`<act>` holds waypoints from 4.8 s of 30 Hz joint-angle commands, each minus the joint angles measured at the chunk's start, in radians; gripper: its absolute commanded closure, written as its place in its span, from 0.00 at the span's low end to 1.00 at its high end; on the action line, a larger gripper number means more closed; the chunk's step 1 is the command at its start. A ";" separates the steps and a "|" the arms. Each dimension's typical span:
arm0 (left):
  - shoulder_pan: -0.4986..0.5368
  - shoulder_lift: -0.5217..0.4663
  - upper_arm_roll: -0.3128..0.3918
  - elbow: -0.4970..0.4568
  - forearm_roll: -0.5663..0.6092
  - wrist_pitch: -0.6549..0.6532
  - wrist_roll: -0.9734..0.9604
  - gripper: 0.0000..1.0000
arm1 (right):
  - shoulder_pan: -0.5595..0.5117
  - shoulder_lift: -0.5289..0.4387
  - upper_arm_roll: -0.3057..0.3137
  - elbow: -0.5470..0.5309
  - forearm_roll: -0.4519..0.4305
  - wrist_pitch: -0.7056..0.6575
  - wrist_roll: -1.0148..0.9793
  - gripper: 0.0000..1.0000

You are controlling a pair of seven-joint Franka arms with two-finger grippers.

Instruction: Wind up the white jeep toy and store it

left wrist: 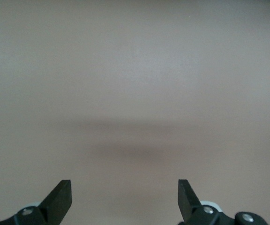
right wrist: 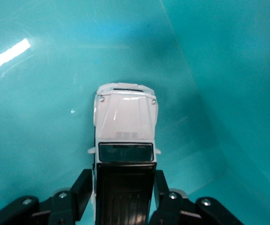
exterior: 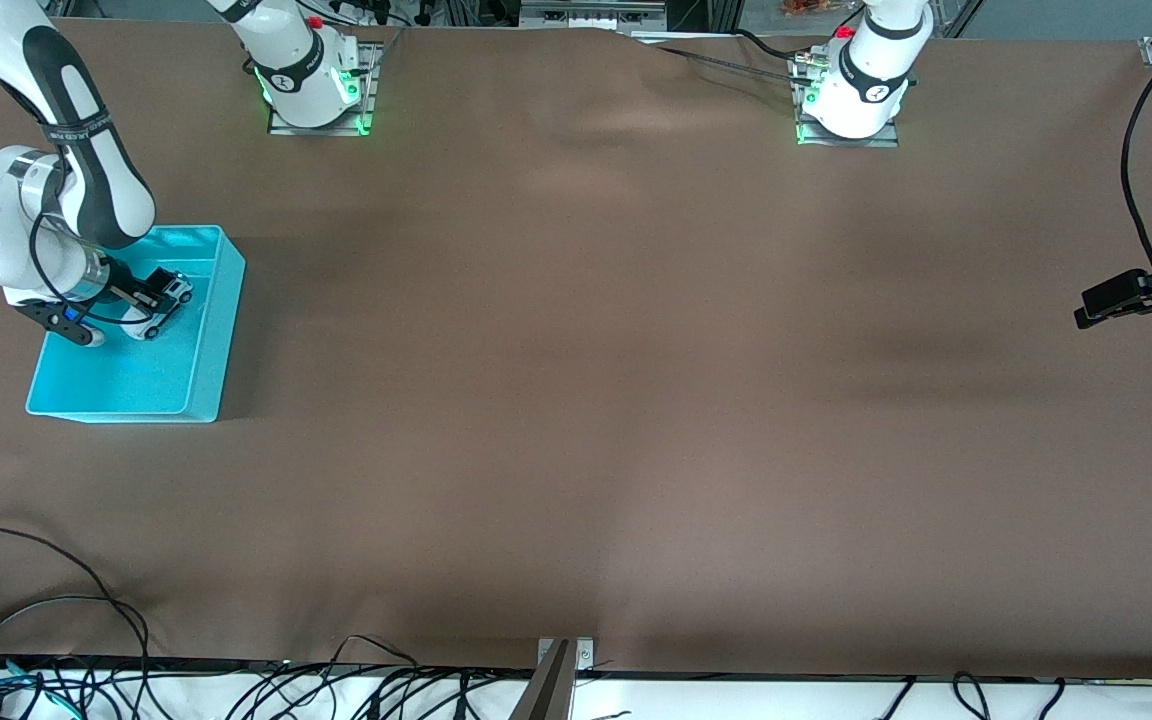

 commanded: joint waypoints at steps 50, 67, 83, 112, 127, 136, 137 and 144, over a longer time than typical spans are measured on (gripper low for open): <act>0.002 -0.013 -0.001 -0.008 -0.028 -0.009 0.016 0.00 | 0.093 -0.341 0.172 0.218 0.080 -0.530 0.081 0.00; 0.002 -0.008 -0.001 -0.008 -0.028 -0.009 0.016 0.00 | 0.238 -0.331 0.118 0.425 0.172 -0.661 -0.003 0.00; 0.002 -0.008 -0.001 -0.008 -0.028 -0.009 0.016 0.00 | 0.296 -0.280 0.114 0.655 0.176 -0.854 -0.088 0.00; 0.002 -0.008 -0.001 -0.008 -0.028 -0.009 0.016 0.00 | 0.318 -0.262 0.086 0.755 0.181 -1.011 -0.161 0.00; 0.002 -0.008 -0.001 -0.008 -0.028 -0.009 0.016 0.00 | 0.311 -0.285 0.086 0.753 0.172 -0.984 -0.160 0.00; 0.002 -0.008 -0.001 -0.006 -0.029 -0.009 0.016 0.00 | 0.313 -0.285 0.094 0.753 0.170 -0.960 -0.158 0.00; 0.002 -0.008 -0.001 -0.006 -0.028 -0.007 0.016 0.00 | 0.316 -0.283 0.094 0.753 0.173 -0.952 -0.157 0.00; 0.002 -0.008 -0.001 -0.006 -0.028 -0.007 0.016 0.00 | 0.322 -0.282 0.095 0.752 0.169 -0.957 -0.148 0.00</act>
